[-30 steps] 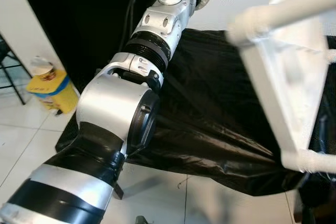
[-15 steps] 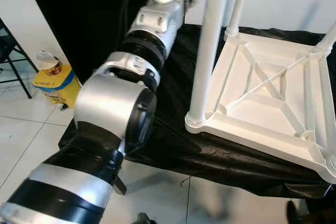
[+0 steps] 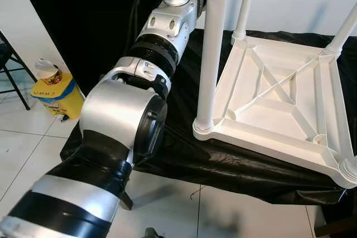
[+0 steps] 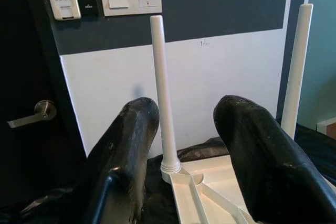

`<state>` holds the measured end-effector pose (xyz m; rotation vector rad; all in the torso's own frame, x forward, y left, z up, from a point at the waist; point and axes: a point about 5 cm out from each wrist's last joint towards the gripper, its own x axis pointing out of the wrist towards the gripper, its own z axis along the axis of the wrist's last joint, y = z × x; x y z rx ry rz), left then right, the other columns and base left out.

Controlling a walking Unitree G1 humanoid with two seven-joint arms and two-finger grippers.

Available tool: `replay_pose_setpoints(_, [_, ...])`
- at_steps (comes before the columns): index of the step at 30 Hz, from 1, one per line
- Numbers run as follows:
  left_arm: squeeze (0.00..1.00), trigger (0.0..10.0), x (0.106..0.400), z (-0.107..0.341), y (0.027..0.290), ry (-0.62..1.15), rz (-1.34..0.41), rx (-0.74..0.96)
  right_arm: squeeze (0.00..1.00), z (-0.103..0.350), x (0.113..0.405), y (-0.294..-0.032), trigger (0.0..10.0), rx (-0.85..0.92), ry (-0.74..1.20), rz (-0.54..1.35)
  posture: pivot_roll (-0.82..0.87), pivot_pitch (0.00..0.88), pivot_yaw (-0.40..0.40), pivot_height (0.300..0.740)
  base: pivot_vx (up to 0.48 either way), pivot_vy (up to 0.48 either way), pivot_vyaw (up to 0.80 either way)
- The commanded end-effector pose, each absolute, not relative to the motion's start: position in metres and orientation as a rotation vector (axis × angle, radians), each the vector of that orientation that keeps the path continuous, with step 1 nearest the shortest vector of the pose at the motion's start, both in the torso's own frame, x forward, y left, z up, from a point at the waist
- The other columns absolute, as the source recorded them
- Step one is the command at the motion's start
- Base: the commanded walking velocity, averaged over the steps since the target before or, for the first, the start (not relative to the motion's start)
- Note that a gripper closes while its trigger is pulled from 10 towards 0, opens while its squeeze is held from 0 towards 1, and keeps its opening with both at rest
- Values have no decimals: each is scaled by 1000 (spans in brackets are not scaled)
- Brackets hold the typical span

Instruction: Building children table

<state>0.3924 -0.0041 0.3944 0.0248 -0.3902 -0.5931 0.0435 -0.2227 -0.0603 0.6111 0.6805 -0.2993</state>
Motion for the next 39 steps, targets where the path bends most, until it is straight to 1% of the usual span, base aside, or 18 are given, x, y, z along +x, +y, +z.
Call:
replay_pose_setpoints(1, [0, 10000, 392, 394, -6, -384, -602, 42, 0, 10, 6, -195, 10000, 396, 200, -684, -204, 252, 256, 740, 0, 0, 0])
replay_pose_setpoints(8, [0, 10000, 392, 394, -6, -384, -602, 42, 0, 10, 6, -195, 10000, 396, 200, -684, -204, 252, 256, 740, 0, 0, 0])
replay_pose_setpoints(9, [0, 10000, 391, 395, -7, -387, -604, 41, 0, 7, 3, -191, 10000, 421, 196, -670, -214, 0, 0, 740, 0, 0, 0])
replay_pose_setpoints(10, [0, 10000, 402, 377, 14, -359, -552, 79, 0, 13, 19, -181, 10000, 419, 116, -472, -136, 0, 0, 740, 0, 0, 0])
replay_pose_setpoints(12, [0, 10000, 413, 351, 47, -317, -474, 133, 0, 16, 57, -213, 10000, 389, 54, -237, -117, 0, 0, 740, 0, 0, 0])
replay_pose_setpoints(14, [0, 10000, 416, 344, 58, -305, -448, 145, 0, 18, 79, -237, 10000, 350, 62, -210, -117, 0, 0, 740, 0, 0, 0])
replay_pose_setpoints(15, [0, 10000, 416, 344, 58, -305, -446, 145, 0, 18, 81, -239, 10000, 344, 68, -213, -117, 0, 0, 740, 0, 0, 0])
replay_pose_setpoints(16, [0, 10000, 417, 342, 64, -301, -428, 145, 0, -7, 93, -245, 10000, 315, 217, -229, -101, 0, 0, 740, 0, 0, 0])
replay_pose_setpoints(17, [0, 10000, 417, 342, 64, -301, -428, 145, 0, -7, 93, -245, 10000, 315, 217, -229, -101, 0, 0, 740, 0, 0, 0])
replay_pose_setpoints(18, [0, 10000, 418, 340, 69, -298, -415, 145, 0, -24, 102, -250, 10000, 278, 325, -243, -101, 0, 0, 740, 0, 0, 0])
replay_pose_setpoints(19, [0, 10000, 419, 338, 74, -297, -397, 146, 0, -48, 110, -255, 10000, 277, 512, -276, -90, 0, 0, 740, 0, 0, 0])
replay_pose_setpoints(20, [0, 10000, 419, 337, 78, -296, -387, 148, 0, -62, 114, -258, 10000, 271, 635, -302, -90, 0, 0, 740, 0, 0, 0])
replay_pose_setpoints(21, [0, 10000, 419, 337, 78, -296, -387, 148, 0, -62, 114, -258, 10000, 271, 635, -302, -90, 0, 0, 740, 0, 0, 0])
replay_pose_setpoints(22, [0, 10000, 420, 336, 81, -294, -376, 144, 0, -74, 116, -255, 10000, 229, 760, -294, -86, 0, 0, 740, 0, 0, 0])
replay_pose_setpoints(23, [0, 10000, 420, 334, 86, -292, -362, 143, 0, -90, 113, -247, 10000, 159, 965, -295, -84, 0, 0, 740, 0, 0, 0])
replay_pose_setpoints(25, [0, 10000, 420, 333, 87, -290, -358, 142, 0, -96, 109, -243, 10000, 101, 1035, -292, -64, 0, 0, 740, 0, 0, 0])
replay_pose_setpoints(30, [0, 10000, 419, 330, 92, -294, -346, 158, 0, -103, 103, -237, 10000, 22, 1144, -268, -24, 0, 0, 740, 0, 0, 0])
replay_pose_setpoints(39, [0, 10000, 419, 320, 104, -275, -315, 149, 0, -102, 109, -237, 10000, 20, 1143, -276, -11, 0, 0, 740, 0, 0, 0])
